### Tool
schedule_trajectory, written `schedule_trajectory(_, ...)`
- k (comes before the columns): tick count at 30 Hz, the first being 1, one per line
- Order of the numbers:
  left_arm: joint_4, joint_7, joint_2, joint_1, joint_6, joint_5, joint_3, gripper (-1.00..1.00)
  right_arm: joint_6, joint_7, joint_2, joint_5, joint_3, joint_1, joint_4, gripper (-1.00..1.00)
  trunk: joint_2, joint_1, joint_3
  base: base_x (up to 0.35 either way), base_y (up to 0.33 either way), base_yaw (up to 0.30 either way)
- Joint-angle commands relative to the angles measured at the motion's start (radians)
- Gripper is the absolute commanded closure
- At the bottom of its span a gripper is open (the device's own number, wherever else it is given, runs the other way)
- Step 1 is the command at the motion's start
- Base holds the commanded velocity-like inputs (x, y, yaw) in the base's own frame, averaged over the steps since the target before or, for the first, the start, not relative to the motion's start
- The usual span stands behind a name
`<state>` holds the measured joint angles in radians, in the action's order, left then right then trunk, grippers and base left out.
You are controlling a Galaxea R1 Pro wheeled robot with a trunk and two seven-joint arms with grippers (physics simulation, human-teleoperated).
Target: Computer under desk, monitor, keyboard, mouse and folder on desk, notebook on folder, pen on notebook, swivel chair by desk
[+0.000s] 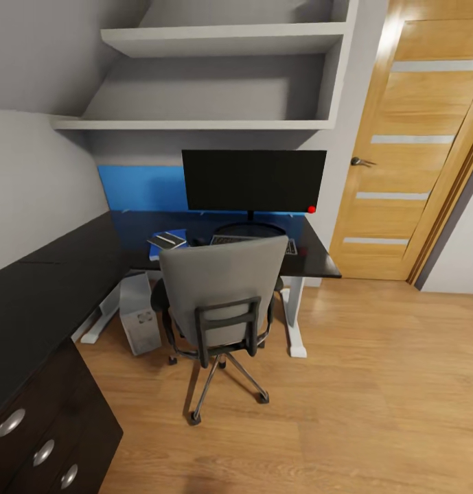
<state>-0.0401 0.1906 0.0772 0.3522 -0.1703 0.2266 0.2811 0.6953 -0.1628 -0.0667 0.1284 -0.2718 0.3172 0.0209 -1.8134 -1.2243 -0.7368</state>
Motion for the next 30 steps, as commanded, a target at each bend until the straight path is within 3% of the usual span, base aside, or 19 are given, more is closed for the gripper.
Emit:
schedule_trajectory(1, 0.001, 0.003, -0.003, 0.001, -0.004, 0.009, 0.009, -1.00, 0.004, -0.001, -0.001, 0.010, -0.009, 0.001, 0.002, -1.00, 0.007, 0.004, 0.002, 0.000, 0.000, 0.000)
schedule_trajectory(14, 0.000, 0.003, -0.034, 0.001, -0.007, 0.009, 0.009, -1.00, 0.004, -0.001, 0.000, 0.010, -0.009, 0.000, 0.002, -1.00, 0.098, 0.054, 0.043, 0.000, 0.000, 0.000)
schedule_trajectory(30, 0.000, 0.003, -0.036, 0.001, -0.029, 0.007, 0.010, -1.00, 0.004, -0.001, 0.000, 0.010, -0.009, 0.000, 0.002, -1.00, 0.210, 0.115, 0.093, 0.000, 0.000, 0.000)
